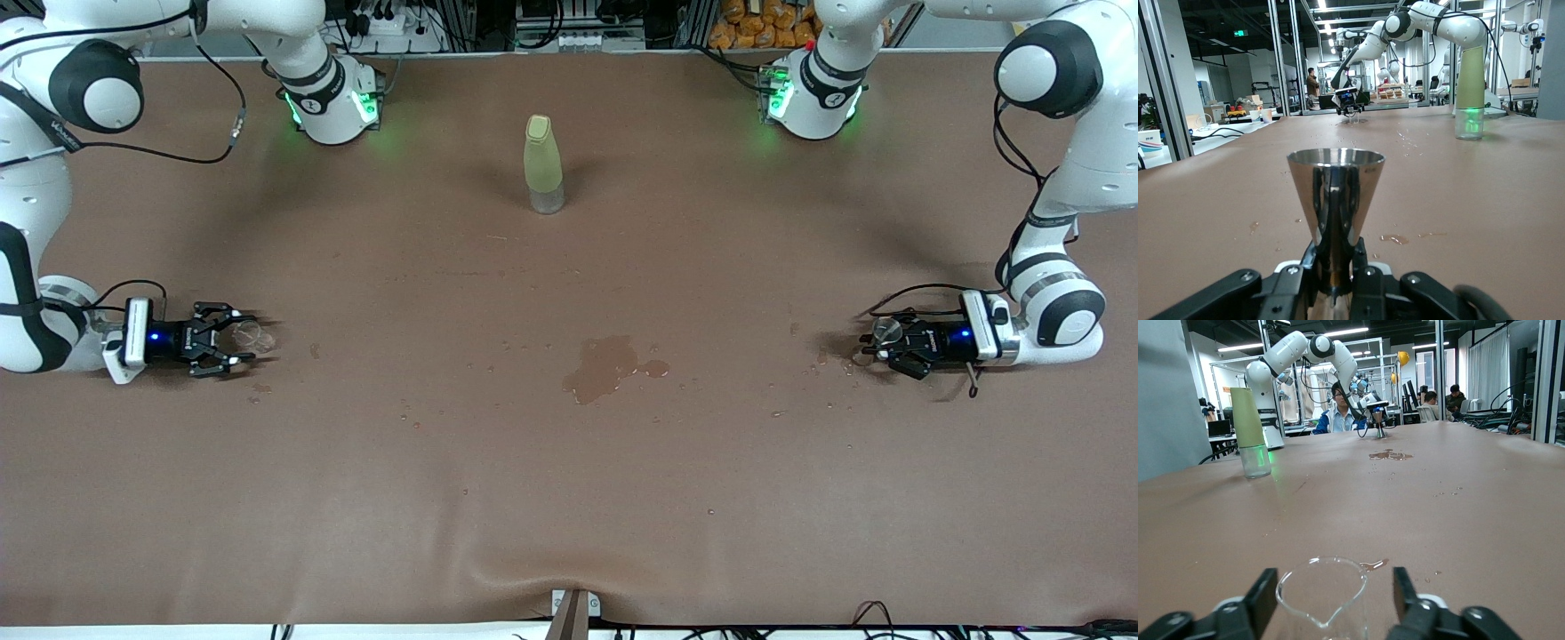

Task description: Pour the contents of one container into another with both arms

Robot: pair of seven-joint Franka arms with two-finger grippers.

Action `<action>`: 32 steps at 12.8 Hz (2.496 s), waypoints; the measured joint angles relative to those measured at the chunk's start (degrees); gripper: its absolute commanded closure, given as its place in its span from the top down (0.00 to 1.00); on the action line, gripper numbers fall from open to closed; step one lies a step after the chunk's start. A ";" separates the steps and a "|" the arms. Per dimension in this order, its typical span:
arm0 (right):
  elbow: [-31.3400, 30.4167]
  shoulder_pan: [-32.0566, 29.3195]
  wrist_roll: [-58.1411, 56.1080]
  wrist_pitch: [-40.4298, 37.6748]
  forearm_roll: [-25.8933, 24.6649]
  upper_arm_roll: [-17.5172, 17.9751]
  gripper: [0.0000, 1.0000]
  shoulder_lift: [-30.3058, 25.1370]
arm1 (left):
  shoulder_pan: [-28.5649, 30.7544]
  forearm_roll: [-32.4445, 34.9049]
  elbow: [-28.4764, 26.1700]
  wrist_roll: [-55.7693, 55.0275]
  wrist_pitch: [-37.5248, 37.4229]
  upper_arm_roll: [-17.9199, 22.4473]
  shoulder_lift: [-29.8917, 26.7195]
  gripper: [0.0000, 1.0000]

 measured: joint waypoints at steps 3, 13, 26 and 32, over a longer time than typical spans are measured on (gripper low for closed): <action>2.51 -0.21 4.09 -0.46 -1.26 0.02 1.00 -1.88 | 0.14 0.00 0.21 0.01 -0.13 -0.10 0.19 0.41; 13.89 5.51 50.02 -2.38 -15.48 2.05 1.00 -22.59 | 5.85 7.79 4.14 0.47 -2.12 -0.14 -0.02 0.55; -0.68 27.38 111.33 11.92 -37.00 -0.15 1.00 -53.71 | -2.75 12.94 15.29 -31.62 -2.17 -2.13 -18.67 1.00; -2.14 34.08 141.48 11.52 -47.75 -9.74 1.00 -58.19 | -8.84 24.71 15.04 -56.70 5.60 -2.08 -28.48 1.00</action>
